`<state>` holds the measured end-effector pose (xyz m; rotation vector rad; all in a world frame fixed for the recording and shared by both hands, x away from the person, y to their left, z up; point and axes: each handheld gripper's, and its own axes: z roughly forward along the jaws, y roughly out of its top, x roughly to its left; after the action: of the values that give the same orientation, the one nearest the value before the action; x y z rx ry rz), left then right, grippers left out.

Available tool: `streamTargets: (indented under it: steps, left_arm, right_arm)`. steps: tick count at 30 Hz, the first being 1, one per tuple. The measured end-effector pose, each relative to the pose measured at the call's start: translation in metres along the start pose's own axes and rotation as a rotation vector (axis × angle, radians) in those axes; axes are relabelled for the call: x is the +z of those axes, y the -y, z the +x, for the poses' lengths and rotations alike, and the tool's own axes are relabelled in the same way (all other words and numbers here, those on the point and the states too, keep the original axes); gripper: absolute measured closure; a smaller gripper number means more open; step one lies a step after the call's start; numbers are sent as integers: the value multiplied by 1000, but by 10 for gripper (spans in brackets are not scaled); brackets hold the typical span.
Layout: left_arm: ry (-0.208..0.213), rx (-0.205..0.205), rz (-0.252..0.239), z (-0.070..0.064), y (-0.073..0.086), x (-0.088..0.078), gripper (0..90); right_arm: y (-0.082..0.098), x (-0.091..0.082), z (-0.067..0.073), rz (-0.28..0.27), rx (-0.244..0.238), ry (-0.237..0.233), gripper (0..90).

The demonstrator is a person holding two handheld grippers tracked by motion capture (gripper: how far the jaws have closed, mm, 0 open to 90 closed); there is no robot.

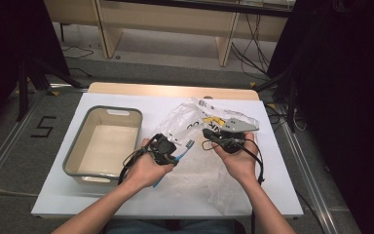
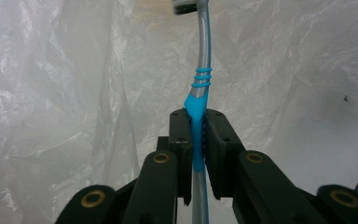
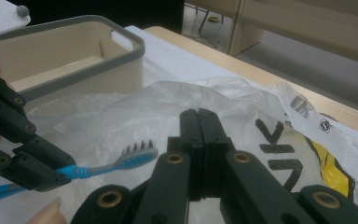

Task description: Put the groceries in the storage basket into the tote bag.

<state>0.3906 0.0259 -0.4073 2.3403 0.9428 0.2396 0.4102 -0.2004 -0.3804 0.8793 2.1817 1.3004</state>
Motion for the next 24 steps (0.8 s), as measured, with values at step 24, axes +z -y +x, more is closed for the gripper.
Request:
streamTargets:
  steps: [24]
  left_arm:
    - [-36, -18, -4, -2, -11, 18, 813]
  right_arm:
    - [0, 0, 1, -1, -2, -6, 900]
